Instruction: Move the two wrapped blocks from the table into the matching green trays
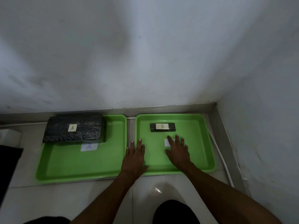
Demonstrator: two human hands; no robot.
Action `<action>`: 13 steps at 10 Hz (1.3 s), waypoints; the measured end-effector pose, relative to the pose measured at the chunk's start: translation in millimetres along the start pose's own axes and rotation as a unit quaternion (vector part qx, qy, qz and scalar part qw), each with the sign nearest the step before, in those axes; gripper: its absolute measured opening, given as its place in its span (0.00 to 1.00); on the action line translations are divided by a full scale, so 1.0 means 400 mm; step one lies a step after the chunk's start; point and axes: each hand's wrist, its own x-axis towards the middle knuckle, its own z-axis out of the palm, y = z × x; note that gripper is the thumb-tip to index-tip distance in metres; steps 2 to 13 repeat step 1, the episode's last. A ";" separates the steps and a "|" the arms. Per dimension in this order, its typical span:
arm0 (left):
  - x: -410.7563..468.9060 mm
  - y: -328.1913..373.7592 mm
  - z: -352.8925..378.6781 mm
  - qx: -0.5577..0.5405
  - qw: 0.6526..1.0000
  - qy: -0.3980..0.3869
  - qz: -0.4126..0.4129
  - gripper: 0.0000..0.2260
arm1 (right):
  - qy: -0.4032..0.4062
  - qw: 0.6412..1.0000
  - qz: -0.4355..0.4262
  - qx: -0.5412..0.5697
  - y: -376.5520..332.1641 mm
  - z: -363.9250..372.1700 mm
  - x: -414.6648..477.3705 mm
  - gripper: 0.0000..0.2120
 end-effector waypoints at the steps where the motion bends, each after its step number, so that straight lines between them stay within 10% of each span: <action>1: -0.033 -0.006 -0.030 0.007 1.000 0.016 -0.009 0.41 | 0.011 1.000 -0.008 -0.002 -0.023 -0.014 -0.033 0.32; 13: -0.033 -0.006 -0.030 0.007 1.000 0.016 -0.009 0.41 | 0.011 1.000 -0.008 -0.002 -0.023 -0.014 -0.033 0.32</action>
